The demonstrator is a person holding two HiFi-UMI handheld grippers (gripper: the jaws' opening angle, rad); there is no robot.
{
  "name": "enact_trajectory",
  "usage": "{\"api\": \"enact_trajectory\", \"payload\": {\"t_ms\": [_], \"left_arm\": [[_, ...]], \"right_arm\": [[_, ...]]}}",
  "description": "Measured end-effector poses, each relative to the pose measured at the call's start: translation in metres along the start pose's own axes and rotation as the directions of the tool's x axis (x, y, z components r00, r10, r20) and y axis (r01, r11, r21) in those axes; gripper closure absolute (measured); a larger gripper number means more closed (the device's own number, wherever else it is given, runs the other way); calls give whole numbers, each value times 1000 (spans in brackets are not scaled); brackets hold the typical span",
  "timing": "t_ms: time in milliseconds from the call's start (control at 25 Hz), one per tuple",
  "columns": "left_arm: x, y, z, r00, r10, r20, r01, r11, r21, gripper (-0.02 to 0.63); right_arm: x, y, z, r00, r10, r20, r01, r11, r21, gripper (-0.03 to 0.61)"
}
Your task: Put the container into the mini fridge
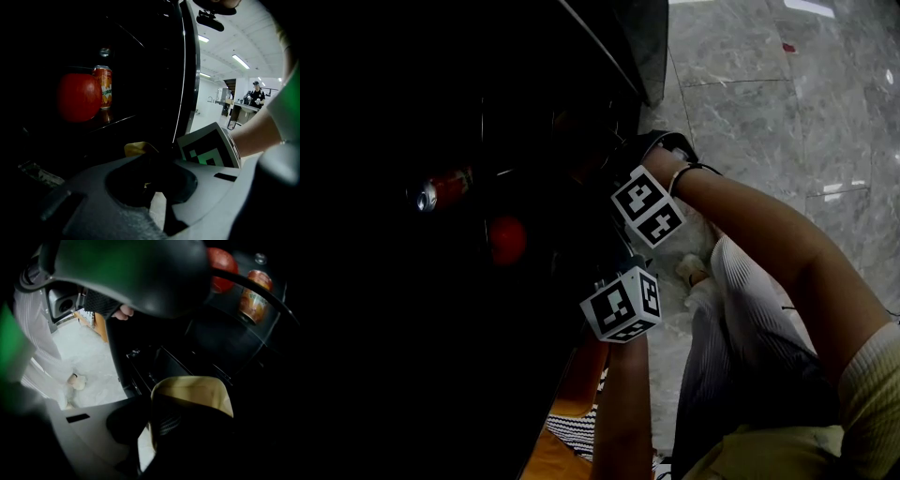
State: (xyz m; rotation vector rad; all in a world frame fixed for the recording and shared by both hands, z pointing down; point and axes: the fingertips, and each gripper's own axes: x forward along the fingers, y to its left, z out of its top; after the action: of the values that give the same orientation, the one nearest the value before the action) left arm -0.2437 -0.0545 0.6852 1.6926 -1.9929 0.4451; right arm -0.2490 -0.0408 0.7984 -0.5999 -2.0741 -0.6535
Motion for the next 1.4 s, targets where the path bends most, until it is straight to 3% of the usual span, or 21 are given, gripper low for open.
{"api": "enact_trajectory", "payload": {"t_ms": [200, 600, 800, 920, 1400], "left_arm": [[6, 3, -4, 1000, 15, -6, -15, 1000, -12, 586], [5, 1, 1, 1000, -5, 3, 5, 1000, -26, 586], [-3, -1, 10, 1000, -20, 19, 21, 999, -46, 586], [-10, -7, 13, 999, -32, 9, 33, 999, -36, 586], [-49, -33, 42, 998, -58, -19, 57, 997, -51, 586]], "right_arm": [[3, -15, -4, 999, -44, -4, 44, 999, -17, 546], [-6, -32, 7, 992, -124, 38, 122, 992, 36, 538], [-29, -31, 15, 984, -160, 79, 150, 980, 129, 537], [-42, -25, 24, 982, -157, 108, 133, 970, 202, 489], [-124, -14, 24, 952, -287, 110, 201, 852, 483, 531]]}}
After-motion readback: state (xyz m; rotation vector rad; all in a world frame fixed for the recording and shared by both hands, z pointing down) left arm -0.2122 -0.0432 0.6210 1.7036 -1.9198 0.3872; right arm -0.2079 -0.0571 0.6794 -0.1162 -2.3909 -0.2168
